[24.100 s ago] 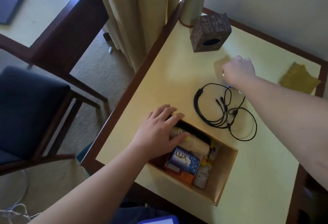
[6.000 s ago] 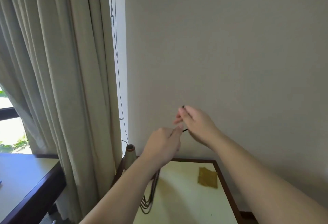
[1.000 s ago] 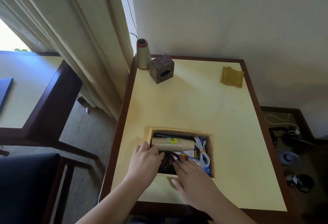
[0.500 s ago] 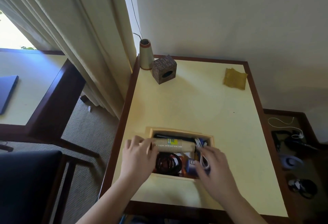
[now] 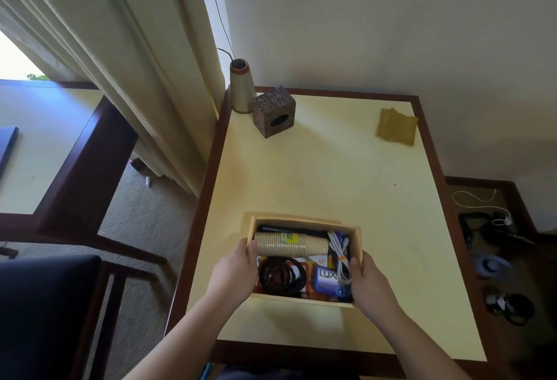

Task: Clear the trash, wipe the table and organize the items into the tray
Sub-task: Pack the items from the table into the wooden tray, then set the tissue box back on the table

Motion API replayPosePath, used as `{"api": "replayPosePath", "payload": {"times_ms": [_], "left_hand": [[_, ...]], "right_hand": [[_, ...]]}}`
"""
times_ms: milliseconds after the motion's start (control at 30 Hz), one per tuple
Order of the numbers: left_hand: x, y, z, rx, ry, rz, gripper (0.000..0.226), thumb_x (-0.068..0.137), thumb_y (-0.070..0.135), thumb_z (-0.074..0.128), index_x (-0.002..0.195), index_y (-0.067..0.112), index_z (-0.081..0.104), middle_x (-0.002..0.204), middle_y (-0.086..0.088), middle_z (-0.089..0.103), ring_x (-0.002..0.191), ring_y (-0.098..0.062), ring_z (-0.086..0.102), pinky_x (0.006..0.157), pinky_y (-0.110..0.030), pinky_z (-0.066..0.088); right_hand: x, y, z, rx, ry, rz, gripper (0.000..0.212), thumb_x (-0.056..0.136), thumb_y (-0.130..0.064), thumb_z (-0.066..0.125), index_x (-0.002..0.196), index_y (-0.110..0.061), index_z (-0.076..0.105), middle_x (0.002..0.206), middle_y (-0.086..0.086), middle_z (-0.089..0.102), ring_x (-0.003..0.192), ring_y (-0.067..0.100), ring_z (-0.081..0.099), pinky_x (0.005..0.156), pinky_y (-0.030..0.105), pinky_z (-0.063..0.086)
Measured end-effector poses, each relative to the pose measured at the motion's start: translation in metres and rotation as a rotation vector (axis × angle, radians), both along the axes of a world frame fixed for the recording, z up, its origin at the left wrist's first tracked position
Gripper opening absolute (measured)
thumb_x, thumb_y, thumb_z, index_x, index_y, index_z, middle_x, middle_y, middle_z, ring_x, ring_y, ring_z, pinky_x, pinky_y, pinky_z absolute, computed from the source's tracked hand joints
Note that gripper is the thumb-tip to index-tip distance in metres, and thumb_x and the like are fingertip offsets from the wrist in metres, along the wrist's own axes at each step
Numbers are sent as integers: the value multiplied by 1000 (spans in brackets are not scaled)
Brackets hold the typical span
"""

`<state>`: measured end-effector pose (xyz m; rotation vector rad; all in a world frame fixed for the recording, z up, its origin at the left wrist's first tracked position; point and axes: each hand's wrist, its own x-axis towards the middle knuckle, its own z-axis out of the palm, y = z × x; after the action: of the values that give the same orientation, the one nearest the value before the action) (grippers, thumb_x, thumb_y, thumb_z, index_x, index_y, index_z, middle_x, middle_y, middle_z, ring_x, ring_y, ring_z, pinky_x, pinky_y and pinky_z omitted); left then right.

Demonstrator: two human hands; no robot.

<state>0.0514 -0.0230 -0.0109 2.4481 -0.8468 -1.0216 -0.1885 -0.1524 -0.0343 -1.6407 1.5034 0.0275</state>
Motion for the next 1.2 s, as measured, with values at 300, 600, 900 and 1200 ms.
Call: {"api": "replayPosePath", "payload": {"times_ms": [300, 600, 900, 1200], "left_hand": [[13, -46, 17, -79, -93, -64, 41, 111, 52, 24, 118, 26, 54, 82, 5, 67, 72, -12, 65, 58, -31, 43], [37, -191, 42, -249, -76, -102, 31, 113, 38, 32, 128, 19, 51, 97, 2, 63, 86, -20, 64, 75, -42, 55], [56, -336, 27, -362, -41, -2, 13, 110, 24, 45, 119, 17, 52, 118, -3, 50, 87, -11, 55, 69, -22, 41], [89, -401, -9, -299, 53, 40, 42, 106, 26, 52, 145, 17, 40, 135, -8, 48, 105, -21, 56, 90, -37, 47]], "right_hand": [[11, -48, 17, -107, 13, -16, 30, 112, -40, 33, 122, -19, 51, 105, 1, 62, 100, 26, 65, 78, 41, 52], [43, -202, 51, -229, 15, -119, 30, 111, -43, 34, 104, -20, 53, 95, 3, 65, 86, 21, 67, 72, 47, 60], [88, -353, 56, -351, 64, -123, 31, 112, -38, 33, 104, -14, 51, 89, 6, 61, 73, 16, 59, 52, 31, 38], [137, -437, 10, -417, 86, -85, 29, 112, -34, 36, 105, -14, 54, 88, 4, 61, 68, 12, 54, 51, 28, 33]]}}
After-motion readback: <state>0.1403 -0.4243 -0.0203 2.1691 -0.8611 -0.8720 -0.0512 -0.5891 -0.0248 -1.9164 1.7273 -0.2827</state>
